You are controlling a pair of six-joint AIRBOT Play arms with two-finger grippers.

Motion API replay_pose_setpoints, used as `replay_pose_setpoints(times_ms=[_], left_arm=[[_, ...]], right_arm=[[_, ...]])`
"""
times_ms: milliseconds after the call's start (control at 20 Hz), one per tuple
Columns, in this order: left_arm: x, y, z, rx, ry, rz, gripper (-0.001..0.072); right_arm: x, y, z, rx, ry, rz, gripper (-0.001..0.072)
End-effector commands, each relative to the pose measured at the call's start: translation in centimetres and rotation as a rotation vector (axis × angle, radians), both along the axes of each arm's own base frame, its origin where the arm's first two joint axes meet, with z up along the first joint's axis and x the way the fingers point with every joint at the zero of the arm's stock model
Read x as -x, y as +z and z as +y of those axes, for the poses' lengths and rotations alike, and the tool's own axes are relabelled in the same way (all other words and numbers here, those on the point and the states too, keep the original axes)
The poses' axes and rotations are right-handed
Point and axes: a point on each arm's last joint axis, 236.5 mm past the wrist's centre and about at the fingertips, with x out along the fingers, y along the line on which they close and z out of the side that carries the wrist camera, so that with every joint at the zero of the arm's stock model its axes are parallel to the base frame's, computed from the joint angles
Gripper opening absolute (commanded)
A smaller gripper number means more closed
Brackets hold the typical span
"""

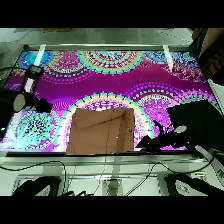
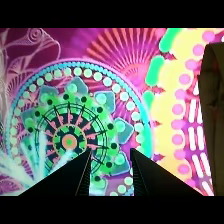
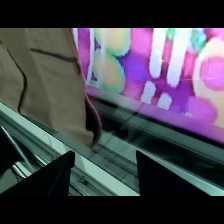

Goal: Fold the clothes and pants, and hang the long-sleeved shirts on hangers.

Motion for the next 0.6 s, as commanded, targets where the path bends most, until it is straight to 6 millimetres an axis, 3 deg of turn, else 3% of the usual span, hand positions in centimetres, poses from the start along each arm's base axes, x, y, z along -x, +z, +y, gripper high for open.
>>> replay_pose_setpoints(times_ms=[0,200,250,300,550], left_arm=[[1.8,-5.3,0.5,0.108,0.037,0.159,0.0253],[5.1,-9.2,0.3,0.386,0.154,0.288,0.0253],[6.2,-10.1,0.0,0.454,0.173,0.326,0.0254],[7.3,-11.0,-0.1,0.499,0.195,0.364,0.0253],[12.8,-15.9,-1.1,0.573,0.245,0.534,0.0256]], right_arm=[[-0.9,-0.5,1.2,-0.068,-0.067,0.019,0.0450],[-1.5,-1.1,1.6,-0.044,-0.071,-0.012,0.0448],[-1.1,-1.2,2.1,-0.038,-0.045,-0.016,0.0397],[-0.6,-1.4,2.6,-0.029,-0.018,-0.022,0.0277],[0.2,-1.9,4.1,-0.003,0.040,-0.049,0.0229]])
